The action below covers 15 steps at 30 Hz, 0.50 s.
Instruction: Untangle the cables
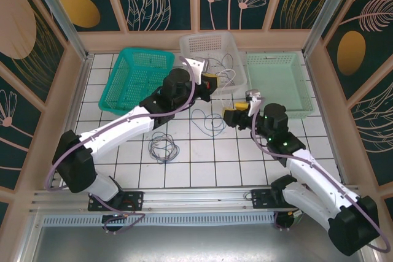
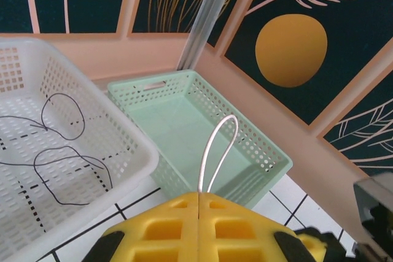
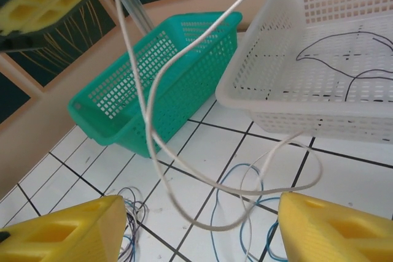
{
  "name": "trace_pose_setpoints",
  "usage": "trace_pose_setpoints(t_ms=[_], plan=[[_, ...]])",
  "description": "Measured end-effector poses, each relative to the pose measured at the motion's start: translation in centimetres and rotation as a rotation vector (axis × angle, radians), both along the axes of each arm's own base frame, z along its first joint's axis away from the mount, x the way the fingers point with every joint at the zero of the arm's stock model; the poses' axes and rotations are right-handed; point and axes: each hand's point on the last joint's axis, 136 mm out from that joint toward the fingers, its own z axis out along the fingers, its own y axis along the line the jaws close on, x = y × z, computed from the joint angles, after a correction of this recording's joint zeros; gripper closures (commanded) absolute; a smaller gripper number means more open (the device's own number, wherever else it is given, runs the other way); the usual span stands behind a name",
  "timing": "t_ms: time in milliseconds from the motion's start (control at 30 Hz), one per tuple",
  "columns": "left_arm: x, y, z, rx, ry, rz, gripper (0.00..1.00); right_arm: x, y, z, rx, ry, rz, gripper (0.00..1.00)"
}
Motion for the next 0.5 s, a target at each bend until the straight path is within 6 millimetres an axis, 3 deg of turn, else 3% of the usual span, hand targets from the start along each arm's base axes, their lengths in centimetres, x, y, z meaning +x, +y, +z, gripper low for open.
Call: trace_pose_setpoints(t_ms=[300,400,500], plan=[[0.3,-0.4,-1.7,0.008,0.081,0.009,1.0,1.4,1.1,-1.8,-0.118,0.001,-0.055,0.36],[0.1,-0.6,-1.8,0.004,0.093,-0.001,1.0,2.3,1.1,-2.4,-0.151,0.006,-0.077,0.42],[0.1,-0.6,-1.8,0.002,0.096,-0.005,1.0,3.0,1.2,-3.1,-0.18,0.02,-0.092,0.61]])
